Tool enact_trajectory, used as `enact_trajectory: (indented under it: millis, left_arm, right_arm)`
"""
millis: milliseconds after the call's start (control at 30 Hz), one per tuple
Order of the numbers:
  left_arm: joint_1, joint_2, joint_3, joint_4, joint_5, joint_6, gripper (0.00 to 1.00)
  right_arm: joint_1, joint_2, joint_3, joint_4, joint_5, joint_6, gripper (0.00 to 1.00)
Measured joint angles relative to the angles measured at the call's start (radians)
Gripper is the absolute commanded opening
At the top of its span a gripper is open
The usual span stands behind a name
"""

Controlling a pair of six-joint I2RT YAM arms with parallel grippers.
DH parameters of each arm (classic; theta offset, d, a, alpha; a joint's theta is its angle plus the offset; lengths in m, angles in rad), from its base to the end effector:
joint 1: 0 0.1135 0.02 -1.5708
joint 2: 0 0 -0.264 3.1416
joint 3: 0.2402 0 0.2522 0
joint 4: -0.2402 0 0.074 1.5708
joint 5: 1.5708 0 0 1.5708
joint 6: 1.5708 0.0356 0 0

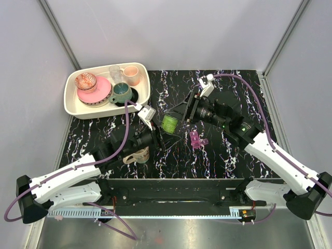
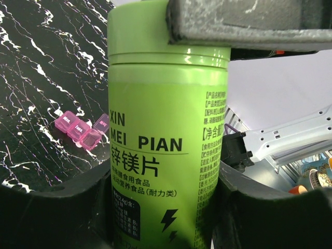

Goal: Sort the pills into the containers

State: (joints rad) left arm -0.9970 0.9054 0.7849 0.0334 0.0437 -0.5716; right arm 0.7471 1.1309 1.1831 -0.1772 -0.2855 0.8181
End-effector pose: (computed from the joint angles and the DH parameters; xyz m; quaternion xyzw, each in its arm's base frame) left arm 0.1162 -0.1827 0.3418 0.1700 0.7173 -0.4885 0.4668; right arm 0.1813 0.1816 0.4116 -0.0677 0.7451 0.5374 0.3891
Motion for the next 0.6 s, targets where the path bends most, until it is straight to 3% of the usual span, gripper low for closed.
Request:
enact_trajectory:
  millis: [167,333,600]
  left_arm:
    - [0.0,0.0,0.0,0.001,0.0,-0.002,0.0]
    - [0.0,0.0,0.0,0.003,0.0,-0.005,0.0]
    - [0.0,-0.006,-0.041,0.068,0.042,0.003,0.0]
  right_arm:
    - [0.0,0.005,0.0,0.0,-0.012,0.001,0.52]
    - [0.0,0.005,-0.001,0.002,-0.011,-0.001,0.33]
    - [0.0,-0.03,-0.052,0.053,-0.031,-0.032,0.21]
